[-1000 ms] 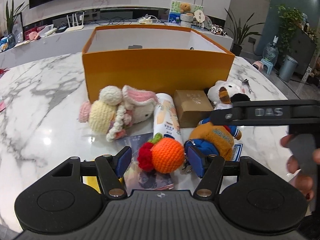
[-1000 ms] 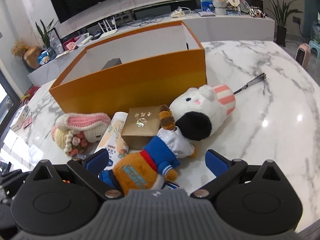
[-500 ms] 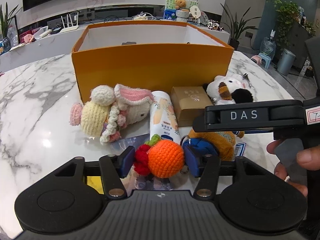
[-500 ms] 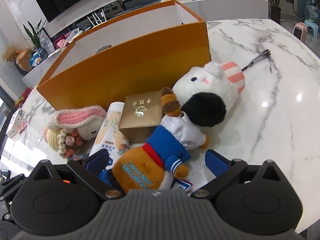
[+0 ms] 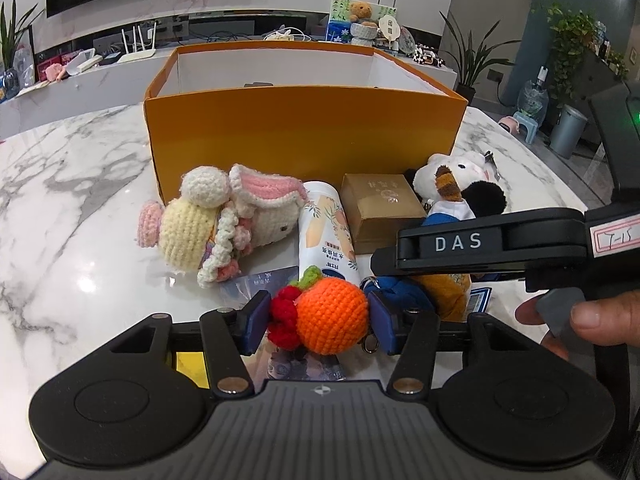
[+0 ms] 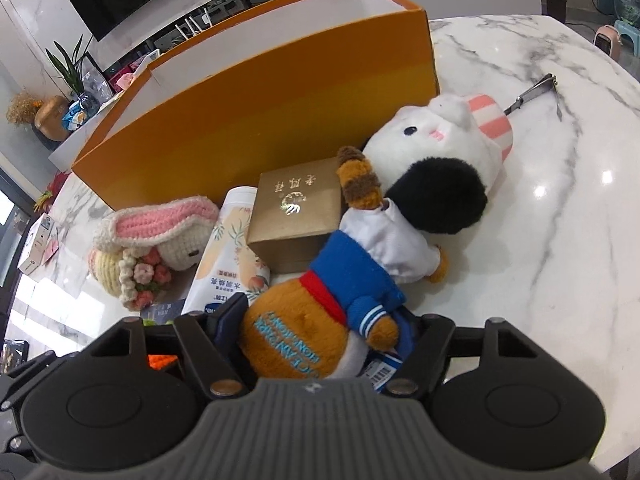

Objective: Organize objects
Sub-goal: 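Grasp the orange crocheted ball with the left tool while the right tool grasps the sailor bear, then lift the orange ball and sailor bear toward the box with both tools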

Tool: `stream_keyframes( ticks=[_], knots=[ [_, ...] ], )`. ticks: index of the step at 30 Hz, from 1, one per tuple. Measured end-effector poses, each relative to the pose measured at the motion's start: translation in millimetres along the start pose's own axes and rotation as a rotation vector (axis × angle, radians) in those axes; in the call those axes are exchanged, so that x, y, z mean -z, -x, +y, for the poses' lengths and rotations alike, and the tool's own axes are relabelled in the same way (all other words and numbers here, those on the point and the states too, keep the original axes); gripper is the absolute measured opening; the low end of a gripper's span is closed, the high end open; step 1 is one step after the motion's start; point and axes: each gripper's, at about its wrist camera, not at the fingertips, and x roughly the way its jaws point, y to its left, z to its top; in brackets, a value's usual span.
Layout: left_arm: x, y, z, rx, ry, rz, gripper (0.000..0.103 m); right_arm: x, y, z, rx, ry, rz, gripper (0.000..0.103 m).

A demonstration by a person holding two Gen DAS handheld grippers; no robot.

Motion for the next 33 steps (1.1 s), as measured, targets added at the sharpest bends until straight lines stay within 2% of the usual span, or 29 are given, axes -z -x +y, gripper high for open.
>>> stream_keyframes(
  ticks=[3, 6, 11, 19, 33],
  knots=[
    [0.4, -1.6, 1.4, 0.011, 0.004, 0.002, 0.063, 0.0, -1.6, -2.7, -0.014, -0.016, 0.011, 0.073],
    [2.7, -8.2, 0.7, 0.011, -0.005, 0.039, 0.063, 0.0, -2.0, -2.7, -0.017, -0.017, 0.011, 0.073],
    [2.9, -3.4, -1.6, 0.002, -0.028, 0.004, 0.062, -0.1, -1.6, -4.3, -0.03, -0.023, 0.015, 0.071],
    [1.5, -1.3, 0.3, -0.003, -0.018, -0.01, 0.061, -0.1, 1.4, -7.2, -0.057, -0.006, 0.021, 0.06],
    [1.8, 1.6, 5.4, -0.007, -0.013, -0.023, 0.061, 6.1, 18.9, -9.5, -0.049, 0.046, 0.012, 0.057]
  ],
)
